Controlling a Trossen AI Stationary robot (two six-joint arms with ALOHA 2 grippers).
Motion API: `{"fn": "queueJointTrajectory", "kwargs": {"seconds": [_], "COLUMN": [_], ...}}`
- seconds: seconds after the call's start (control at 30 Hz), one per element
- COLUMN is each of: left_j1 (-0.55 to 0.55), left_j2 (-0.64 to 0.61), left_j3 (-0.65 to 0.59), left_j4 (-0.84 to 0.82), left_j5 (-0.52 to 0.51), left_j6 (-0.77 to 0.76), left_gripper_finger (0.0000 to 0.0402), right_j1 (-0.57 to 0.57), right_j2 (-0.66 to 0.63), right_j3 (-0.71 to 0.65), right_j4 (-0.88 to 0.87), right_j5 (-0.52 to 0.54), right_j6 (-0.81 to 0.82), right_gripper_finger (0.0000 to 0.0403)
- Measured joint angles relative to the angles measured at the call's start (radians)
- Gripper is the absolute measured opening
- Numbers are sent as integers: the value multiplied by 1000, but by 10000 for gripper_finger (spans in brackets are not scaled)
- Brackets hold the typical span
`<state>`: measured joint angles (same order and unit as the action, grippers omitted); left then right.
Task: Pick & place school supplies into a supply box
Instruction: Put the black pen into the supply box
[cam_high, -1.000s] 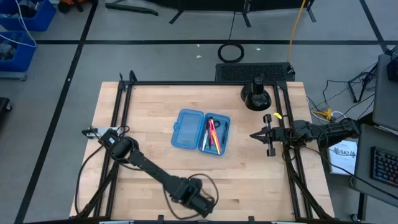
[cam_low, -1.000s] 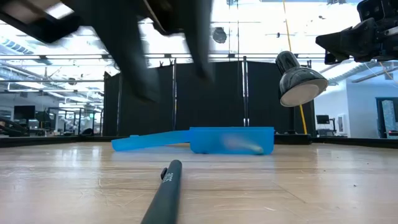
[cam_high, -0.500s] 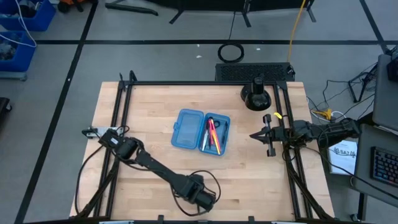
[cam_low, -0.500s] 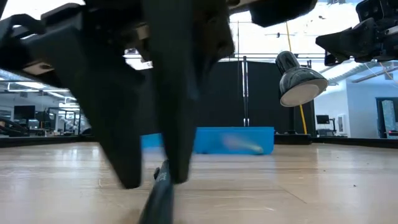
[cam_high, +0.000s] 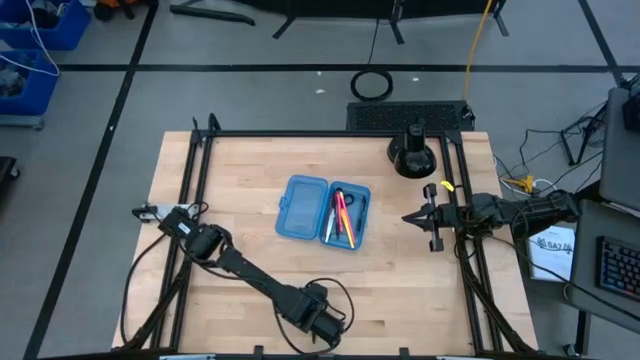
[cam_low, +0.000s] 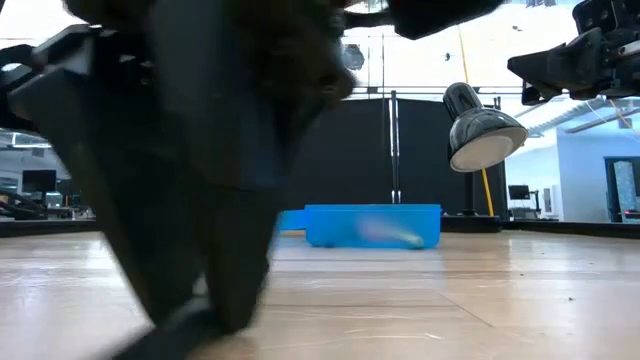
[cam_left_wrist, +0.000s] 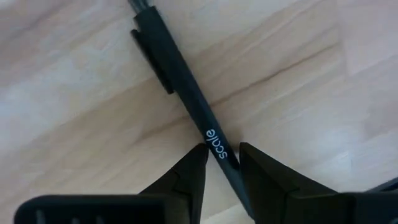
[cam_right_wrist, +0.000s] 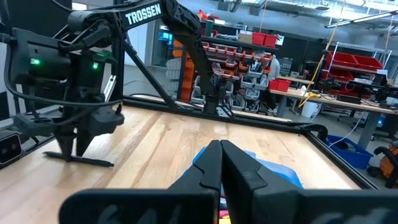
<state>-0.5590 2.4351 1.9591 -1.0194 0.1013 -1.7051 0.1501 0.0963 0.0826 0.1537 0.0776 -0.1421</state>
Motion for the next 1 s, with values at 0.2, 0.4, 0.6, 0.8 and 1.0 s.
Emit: {"fn": "queueJointTrajectory", "kwargs": {"seconds": [0.2, 0.4, 0.6, 0.8, 1.0], "left_j1": [-24, -44, -36, -28, -35], "left_j2": [0, 0, 0, 0, -32], "left_j3": [0, -1, -5, -5, -4], "left_j4": [-58, -64, -14, 5, -16], "left_j5": [-75, -159, -162, -137, -237], "left_j6": [124, 167, 143, 149, 149], "left_gripper_finger": [105, 105, 41, 24, 22], "right_j1": [0, 0, 0, 0, 0], "right_j2": [0, 0, 0, 0, 0], "right_j3": [0, 0, 0, 0, 0], "right_j4": [-4, -8, -16, -16, -16], "right_j5": [0, 0, 0, 0, 0], "right_j6": [0, 0, 25, 26, 26], "right_gripper_finger": [0, 0, 0, 0, 0]}}
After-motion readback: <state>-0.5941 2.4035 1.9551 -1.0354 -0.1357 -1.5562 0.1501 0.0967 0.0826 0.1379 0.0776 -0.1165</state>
